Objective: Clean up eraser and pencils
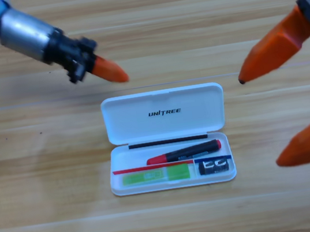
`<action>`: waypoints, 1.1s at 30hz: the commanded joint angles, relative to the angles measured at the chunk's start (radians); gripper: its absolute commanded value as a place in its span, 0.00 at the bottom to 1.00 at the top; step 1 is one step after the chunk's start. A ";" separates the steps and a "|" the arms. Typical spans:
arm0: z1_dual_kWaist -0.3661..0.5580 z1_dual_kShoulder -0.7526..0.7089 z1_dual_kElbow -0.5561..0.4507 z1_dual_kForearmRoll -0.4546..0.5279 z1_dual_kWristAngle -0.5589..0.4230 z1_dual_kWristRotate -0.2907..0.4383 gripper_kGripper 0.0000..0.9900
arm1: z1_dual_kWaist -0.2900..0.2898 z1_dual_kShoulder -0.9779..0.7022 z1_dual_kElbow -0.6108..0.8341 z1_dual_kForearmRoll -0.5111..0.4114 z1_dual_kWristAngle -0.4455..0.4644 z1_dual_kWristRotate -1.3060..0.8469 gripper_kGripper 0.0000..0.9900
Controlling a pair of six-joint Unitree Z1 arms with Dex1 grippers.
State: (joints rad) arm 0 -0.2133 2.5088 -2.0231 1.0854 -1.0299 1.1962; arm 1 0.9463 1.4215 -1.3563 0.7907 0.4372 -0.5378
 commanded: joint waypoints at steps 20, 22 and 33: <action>-0.136 -0.019 0.161 0.011 0.039 0.040 0.00 | -0.023 -0.003 0.039 -0.022 0.043 0.005 0.93; -0.138 -0.039 0.184 0.013 0.039 0.045 0.00 | -0.023 -0.003 0.039 -0.022 0.043 0.007 0.93; -0.172 -0.111 0.257 0.011 0.054 0.074 0.00 | -0.023 0.002 0.035 -0.022 0.044 0.010 0.93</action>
State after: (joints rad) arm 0 -0.3453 2.4086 -1.8012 1.0868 -0.9921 1.2536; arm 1 0.9462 1.4215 -1.3415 0.7828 0.4720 -0.5307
